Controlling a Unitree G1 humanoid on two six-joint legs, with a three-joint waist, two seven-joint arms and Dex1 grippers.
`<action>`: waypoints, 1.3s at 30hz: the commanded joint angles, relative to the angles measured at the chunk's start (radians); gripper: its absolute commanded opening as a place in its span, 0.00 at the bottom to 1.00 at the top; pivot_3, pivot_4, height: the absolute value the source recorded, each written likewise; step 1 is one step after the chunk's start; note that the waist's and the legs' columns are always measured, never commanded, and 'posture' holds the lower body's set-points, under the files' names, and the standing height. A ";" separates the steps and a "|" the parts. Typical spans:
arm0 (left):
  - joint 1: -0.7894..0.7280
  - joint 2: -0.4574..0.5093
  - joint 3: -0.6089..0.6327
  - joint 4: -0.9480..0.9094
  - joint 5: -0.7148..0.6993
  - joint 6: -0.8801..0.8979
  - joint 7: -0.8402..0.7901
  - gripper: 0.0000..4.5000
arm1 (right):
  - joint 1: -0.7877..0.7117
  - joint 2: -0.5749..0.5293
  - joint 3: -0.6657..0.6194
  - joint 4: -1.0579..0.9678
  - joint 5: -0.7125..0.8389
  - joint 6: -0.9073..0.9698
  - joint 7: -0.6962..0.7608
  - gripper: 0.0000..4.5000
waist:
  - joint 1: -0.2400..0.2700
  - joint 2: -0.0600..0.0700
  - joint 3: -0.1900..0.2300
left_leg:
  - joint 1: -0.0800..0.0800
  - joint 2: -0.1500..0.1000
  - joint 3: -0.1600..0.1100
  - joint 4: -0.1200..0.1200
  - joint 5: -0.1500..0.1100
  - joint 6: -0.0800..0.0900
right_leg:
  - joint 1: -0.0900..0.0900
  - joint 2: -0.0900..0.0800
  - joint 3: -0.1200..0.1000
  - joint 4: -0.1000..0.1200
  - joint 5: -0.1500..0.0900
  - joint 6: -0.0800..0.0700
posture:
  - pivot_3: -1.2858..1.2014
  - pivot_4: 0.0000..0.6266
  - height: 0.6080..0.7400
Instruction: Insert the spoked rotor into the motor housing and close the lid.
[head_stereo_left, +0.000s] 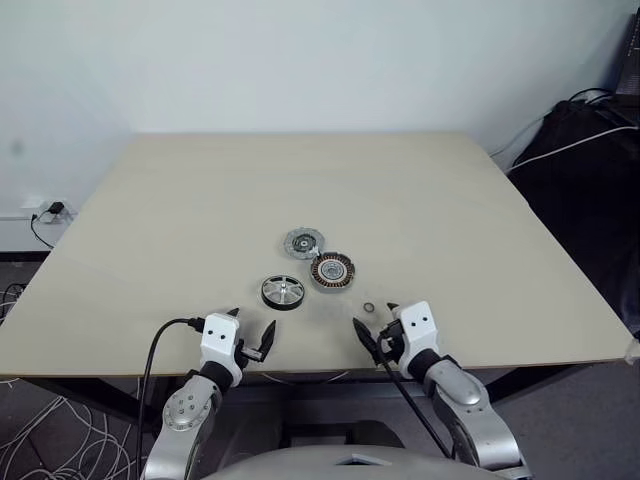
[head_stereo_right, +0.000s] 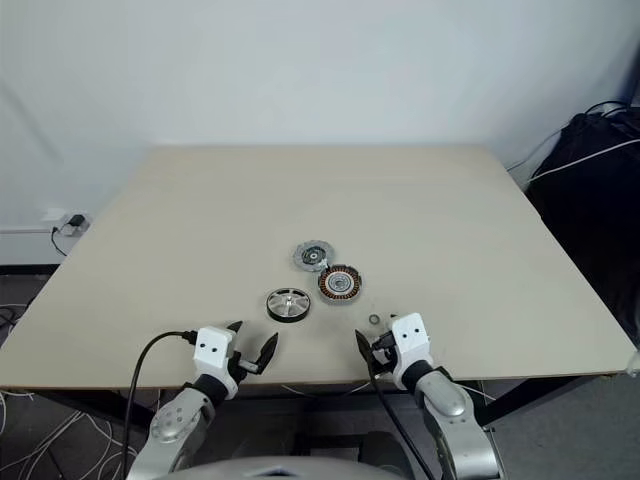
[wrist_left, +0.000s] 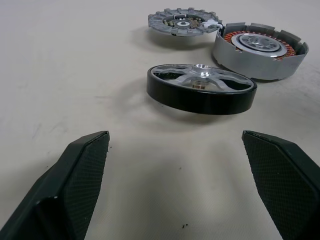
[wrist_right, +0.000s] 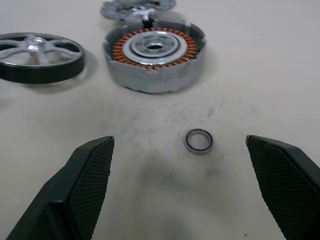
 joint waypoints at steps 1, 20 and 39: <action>-0.017 0.002 0.007 -0.009 -0.006 -0.022 -0.009 1.00 | -0.044 0.021 -0.010 0.002 0.005 0.014 -0.021 1.00 | -0.001 0.000 0.000 | 0.000 0.000 0.000 0.000 0.000 0.000 | 0.000 0.000 0.000 0.000 0.000 0.000 | 0.52 0.00 1.00; -0.007 -0.002 0.002 -0.090 -0.005 0.025 0.004 1.00 | -0.208 0.084 -0.032 0.280 -0.009 0.000 -0.061 1.00 | -0.002 0.000 -0.001 | 0.001 0.000 0.000 0.000 0.000 0.000 | 0.000 0.001 0.000 0.001 0.000 0.000 | 0.52 0.00 1.00; -0.004 -0.007 -0.010 -0.127 -0.003 0.062 0.015 1.00 | -0.116 0.055 -0.041 0.124 -0.012 0.043 -0.063 0.15 | -0.001 0.001 -0.002 | 0.001 0.000 0.000 -0.001 0.000 0.000 | 0.000 0.000 0.000 0.001 -0.001 -0.002 | 0.52 0.00 1.00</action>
